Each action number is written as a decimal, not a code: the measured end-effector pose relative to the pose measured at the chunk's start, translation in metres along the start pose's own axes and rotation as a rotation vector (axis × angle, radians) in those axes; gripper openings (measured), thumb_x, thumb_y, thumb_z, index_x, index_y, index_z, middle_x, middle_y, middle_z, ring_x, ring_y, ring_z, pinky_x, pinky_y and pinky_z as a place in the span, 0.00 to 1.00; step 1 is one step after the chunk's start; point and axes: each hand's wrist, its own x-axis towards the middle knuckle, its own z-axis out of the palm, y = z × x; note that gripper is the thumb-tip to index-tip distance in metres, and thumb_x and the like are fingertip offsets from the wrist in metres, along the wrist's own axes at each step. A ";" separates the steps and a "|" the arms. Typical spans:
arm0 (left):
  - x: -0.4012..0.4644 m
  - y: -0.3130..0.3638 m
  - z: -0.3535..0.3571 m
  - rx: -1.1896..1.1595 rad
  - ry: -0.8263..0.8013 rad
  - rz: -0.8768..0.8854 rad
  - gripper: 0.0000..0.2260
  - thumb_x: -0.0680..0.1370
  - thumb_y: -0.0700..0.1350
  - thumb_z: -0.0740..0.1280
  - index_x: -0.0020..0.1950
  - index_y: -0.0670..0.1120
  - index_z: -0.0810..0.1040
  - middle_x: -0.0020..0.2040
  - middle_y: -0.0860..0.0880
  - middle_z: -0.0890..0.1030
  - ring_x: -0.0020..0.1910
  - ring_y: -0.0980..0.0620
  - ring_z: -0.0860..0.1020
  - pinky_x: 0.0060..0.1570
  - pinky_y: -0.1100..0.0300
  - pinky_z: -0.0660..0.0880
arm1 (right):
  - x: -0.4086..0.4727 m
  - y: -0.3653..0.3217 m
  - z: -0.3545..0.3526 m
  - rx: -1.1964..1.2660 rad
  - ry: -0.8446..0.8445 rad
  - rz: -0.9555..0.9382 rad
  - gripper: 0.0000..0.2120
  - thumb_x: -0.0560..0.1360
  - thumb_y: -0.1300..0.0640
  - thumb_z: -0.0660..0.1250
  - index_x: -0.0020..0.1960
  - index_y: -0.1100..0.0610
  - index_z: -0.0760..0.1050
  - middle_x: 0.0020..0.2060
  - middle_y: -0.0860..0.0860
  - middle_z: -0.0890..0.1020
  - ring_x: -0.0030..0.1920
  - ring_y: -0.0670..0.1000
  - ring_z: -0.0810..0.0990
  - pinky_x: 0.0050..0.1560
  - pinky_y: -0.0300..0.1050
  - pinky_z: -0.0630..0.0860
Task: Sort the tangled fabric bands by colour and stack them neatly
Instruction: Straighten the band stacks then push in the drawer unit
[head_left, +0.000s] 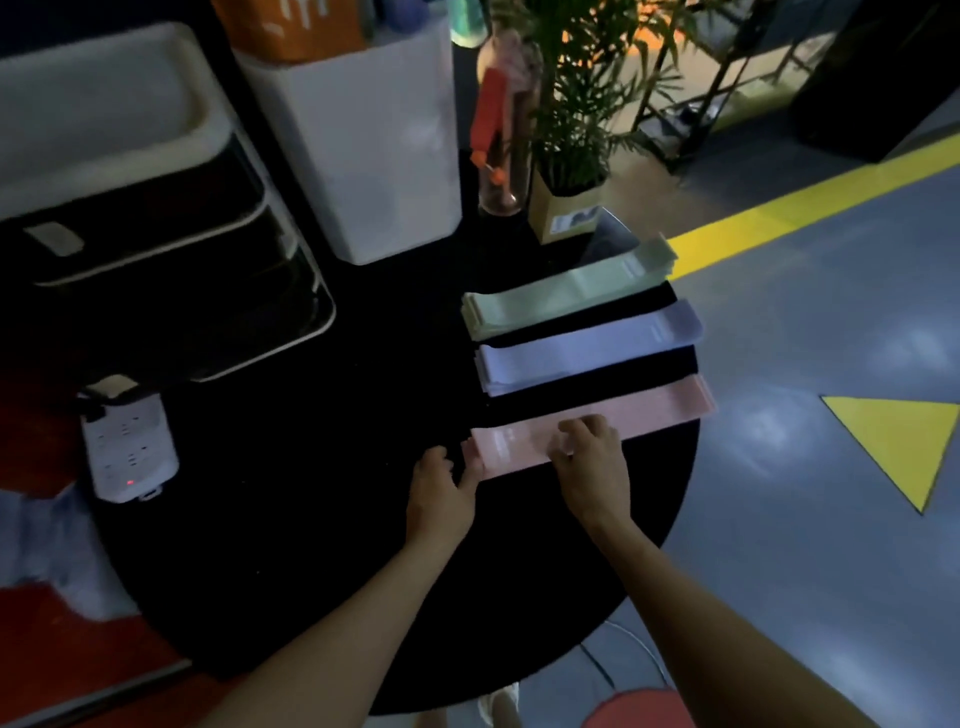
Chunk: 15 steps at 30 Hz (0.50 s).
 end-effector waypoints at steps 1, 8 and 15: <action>0.002 0.004 0.004 -0.015 0.015 -0.028 0.21 0.78 0.51 0.63 0.67 0.40 0.68 0.63 0.43 0.75 0.60 0.47 0.75 0.52 0.61 0.69 | 0.001 0.003 0.001 -0.014 0.008 -0.006 0.11 0.76 0.59 0.63 0.57 0.59 0.75 0.57 0.55 0.72 0.55 0.57 0.71 0.53 0.53 0.73; 0.019 0.016 0.019 -0.136 0.060 -0.186 0.18 0.75 0.47 0.70 0.60 0.37 0.75 0.56 0.42 0.80 0.54 0.44 0.79 0.44 0.61 0.68 | 0.002 0.015 0.009 -0.077 0.049 -0.087 0.09 0.74 0.57 0.64 0.53 0.57 0.75 0.55 0.53 0.74 0.52 0.57 0.73 0.48 0.50 0.74; 0.027 0.014 0.017 -0.148 0.001 -0.232 0.12 0.75 0.42 0.68 0.57 0.40 0.77 0.53 0.42 0.80 0.50 0.44 0.79 0.46 0.59 0.72 | 0.010 0.022 0.005 -0.122 0.023 -0.129 0.09 0.73 0.55 0.64 0.52 0.55 0.75 0.55 0.52 0.74 0.52 0.55 0.73 0.48 0.49 0.72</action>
